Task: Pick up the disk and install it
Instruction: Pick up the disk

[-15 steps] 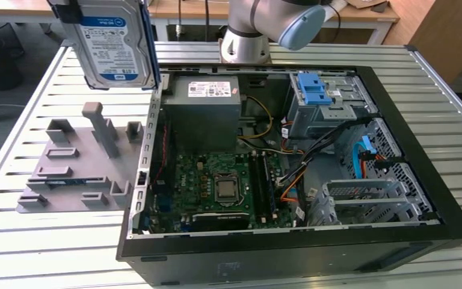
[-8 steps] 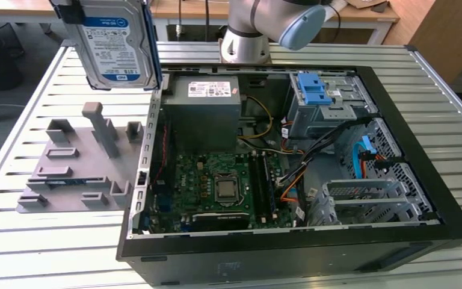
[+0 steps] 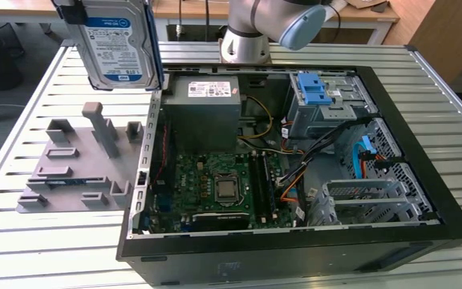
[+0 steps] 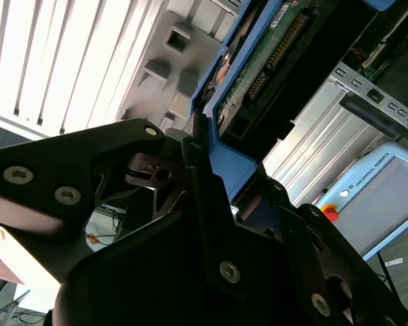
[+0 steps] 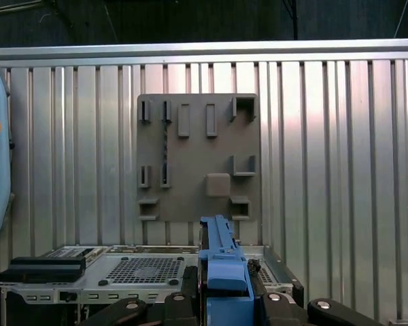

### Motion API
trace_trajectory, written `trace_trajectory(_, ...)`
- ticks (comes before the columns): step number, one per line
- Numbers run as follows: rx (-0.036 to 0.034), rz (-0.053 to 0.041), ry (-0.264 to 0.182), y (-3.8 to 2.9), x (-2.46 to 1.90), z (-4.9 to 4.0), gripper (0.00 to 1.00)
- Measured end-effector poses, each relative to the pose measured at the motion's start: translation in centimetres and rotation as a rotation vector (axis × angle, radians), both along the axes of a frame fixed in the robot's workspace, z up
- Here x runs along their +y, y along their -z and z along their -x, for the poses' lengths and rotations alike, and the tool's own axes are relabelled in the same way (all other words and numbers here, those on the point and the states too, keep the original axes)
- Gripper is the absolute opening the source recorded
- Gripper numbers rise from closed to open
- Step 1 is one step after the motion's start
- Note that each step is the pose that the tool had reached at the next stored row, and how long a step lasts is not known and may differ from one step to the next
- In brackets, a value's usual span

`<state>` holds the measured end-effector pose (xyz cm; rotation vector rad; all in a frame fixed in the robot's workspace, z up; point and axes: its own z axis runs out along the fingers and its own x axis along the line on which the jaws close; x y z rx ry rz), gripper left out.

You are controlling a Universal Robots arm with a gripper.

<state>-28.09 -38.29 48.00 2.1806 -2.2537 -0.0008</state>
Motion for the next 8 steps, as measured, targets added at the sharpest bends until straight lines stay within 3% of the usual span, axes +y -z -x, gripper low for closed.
trace_trajectory(8, 0.0, 0.0001, 0.0, 0.0, -0.15, -0.56, 0.36)
